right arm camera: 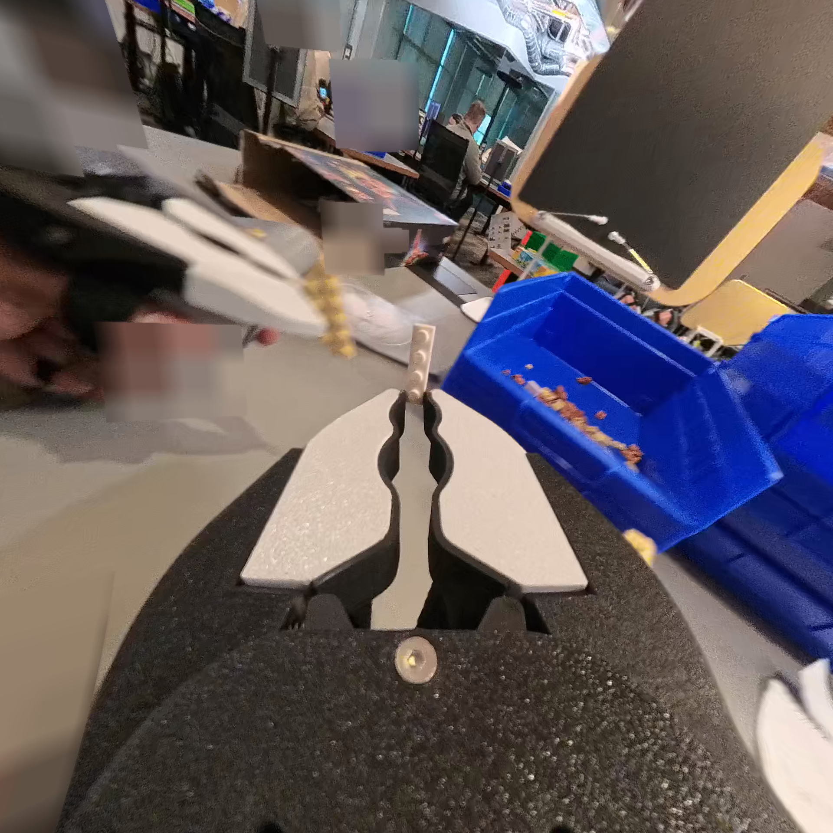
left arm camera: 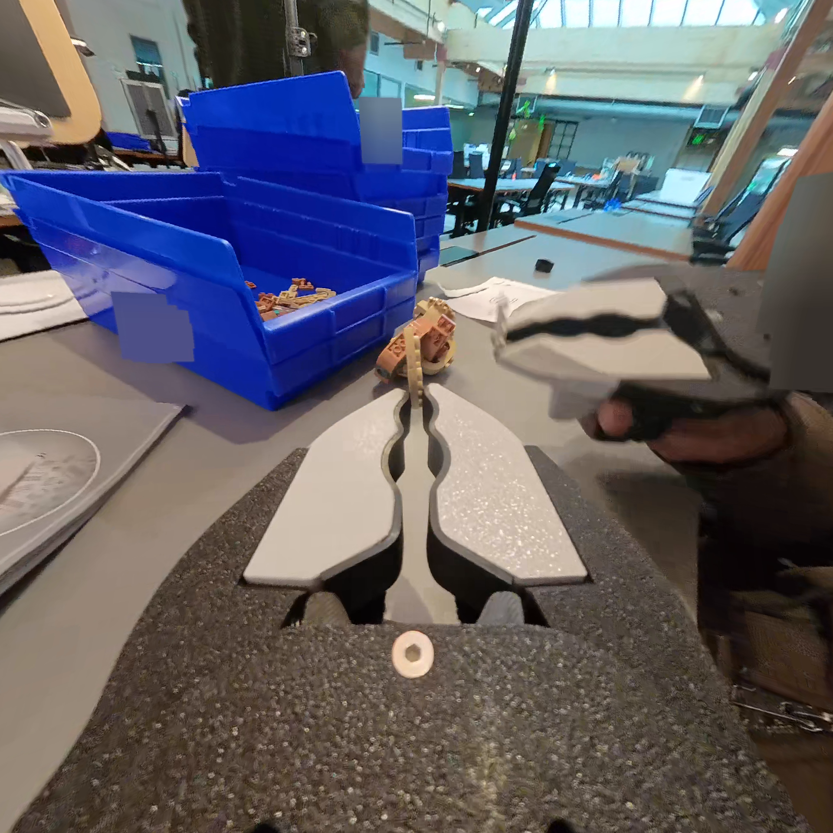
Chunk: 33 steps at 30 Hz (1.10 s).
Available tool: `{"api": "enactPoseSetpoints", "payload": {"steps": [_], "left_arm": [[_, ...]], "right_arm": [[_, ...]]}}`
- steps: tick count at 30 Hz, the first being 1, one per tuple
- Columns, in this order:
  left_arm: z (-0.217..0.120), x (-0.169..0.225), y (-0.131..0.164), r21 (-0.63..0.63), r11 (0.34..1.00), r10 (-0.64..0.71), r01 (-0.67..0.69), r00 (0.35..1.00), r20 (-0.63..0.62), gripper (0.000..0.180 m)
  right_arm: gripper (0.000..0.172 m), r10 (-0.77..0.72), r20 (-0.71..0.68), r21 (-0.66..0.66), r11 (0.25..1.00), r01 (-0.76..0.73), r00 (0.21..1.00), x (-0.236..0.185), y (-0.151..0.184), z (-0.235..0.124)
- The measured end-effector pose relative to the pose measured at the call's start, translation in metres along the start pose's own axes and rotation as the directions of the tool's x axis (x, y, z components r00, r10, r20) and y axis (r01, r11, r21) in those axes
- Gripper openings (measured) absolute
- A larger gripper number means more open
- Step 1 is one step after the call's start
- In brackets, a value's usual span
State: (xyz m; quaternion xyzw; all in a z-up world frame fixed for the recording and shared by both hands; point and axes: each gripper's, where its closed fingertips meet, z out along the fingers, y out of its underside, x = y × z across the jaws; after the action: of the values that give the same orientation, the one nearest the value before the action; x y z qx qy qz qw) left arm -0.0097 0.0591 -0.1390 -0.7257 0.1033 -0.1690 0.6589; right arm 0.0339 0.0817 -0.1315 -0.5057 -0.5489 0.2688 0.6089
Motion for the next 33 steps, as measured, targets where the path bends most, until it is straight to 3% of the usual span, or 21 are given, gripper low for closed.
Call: {"api": "enactPoseSetpoints", "payload": {"steps": [4,8,11,16,19,22,25,30,33], "left_arm": [[-0.001,0.002,-0.001,0.009,0.999,-0.031,0.031,0.999,-0.021,0.004],[-0.004,-0.001,-0.003,0.024,1.000,-0.020,0.020,1.000,-0.004,0.004],[-0.007,-0.005,-0.005,0.035,0.999,-0.038,0.038,0.999,0.003,0.004],[-0.001,-0.005,-0.005,-0.002,1.000,-0.018,0.018,1.000,-0.013,0.004],[0.011,-0.013,-0.018,-0.064,0.994,0.092,-0.091,0.996,0.012,0.005],[0.035,-0.029,-0.052,-0.120,0.967,0.235,-0.226,0.970,0.068,0.005],[0.072,-0.051,-0.088,-0.163,0.947,0.296,-0.276,0.949,0.112,0.005],[0.117,-0.082,-0.094,-0.246,0.931,0.314,-0.269,0.934,0.171,0.039],[0.114,-0.072,-0.086,-0.163,0.934,0.346,-0.318,0.919,0.191,0.045]], "right_arm": [[0.008,0.020,0.015,-0.073,0.997,-0.019,1.000,0.077,-0.027,0.033],[0.014,0.199,0.084,-0.252,0.952,-0.173,0.976,0.138,-0.009,0.089],[0.026,0.275,0.062,-0.279,0.928,-0.248,0.959,0.158,0.007,0.103],[0.028,0.192,0.029,-0.223,0.958,-0.181,0.981,0.150,0.016,0.069],[0.027,0.086,0.051,-0.197,0.978,-0.074,0.995,0.132,0.015,0.035],[0.026,0.032,0.068,-0.211,0.977,-0.017,0.997,0.119,0.024,0.013],[0.027,0.005,0.063,-0.227,0.974,0.010,0.998,0.117,0.037,0.003],[0.029,0.042,0.065,-0.212,0.977,-0.028,0.997,0.121,0.057,-0.012],[0.029,0.064,0.071,-0.205,0.978,-0.048,0.995,0.122,0.074,-0.024]]}}
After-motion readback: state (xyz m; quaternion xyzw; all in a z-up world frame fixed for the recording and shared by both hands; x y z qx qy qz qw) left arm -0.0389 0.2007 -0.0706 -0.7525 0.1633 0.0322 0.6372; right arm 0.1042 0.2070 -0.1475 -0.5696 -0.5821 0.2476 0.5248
